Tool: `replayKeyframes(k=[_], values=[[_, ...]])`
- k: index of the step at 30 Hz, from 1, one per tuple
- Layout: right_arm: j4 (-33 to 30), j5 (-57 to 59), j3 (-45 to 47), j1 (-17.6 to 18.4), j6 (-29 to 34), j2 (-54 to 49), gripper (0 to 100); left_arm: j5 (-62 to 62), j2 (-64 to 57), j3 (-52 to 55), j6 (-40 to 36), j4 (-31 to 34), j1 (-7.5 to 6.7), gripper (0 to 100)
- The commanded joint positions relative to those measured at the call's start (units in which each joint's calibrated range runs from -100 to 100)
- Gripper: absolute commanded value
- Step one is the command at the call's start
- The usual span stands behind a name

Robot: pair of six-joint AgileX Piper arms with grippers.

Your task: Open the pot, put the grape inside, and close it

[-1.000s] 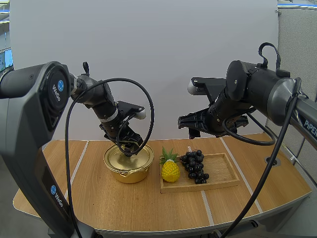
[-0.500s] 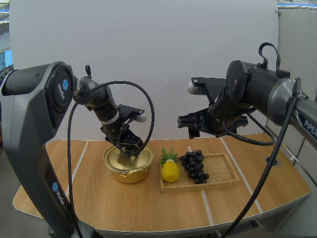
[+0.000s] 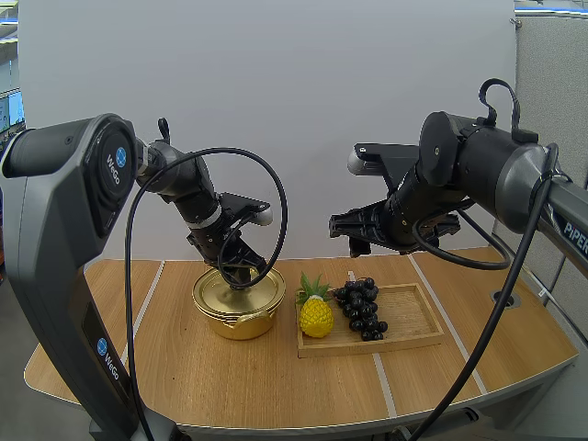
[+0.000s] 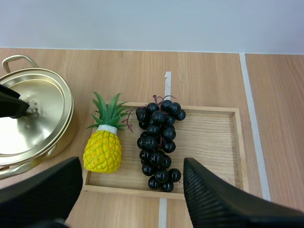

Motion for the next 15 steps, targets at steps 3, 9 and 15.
replayKeyframes(k=[3, 9, 15], values=[[0.2, -0.9, -0.6, -0.2, 0.1, -0.1, 100, 2.7, -6.0, -2.3, -0.5, 0.0, -0.20, 0], [0.2, -0.9, -0.6, -0.2, 0.1, -0.1, 100, 6.8, -14.7, -9.6, -1.7, 0.0, -0.20, 0], [0.2, -1.1, -0.6, -0.2, 0.1, -0.1, 100, 9.4, -22.6, -20.2, -3.7, 0.2, -0.20, 0]])
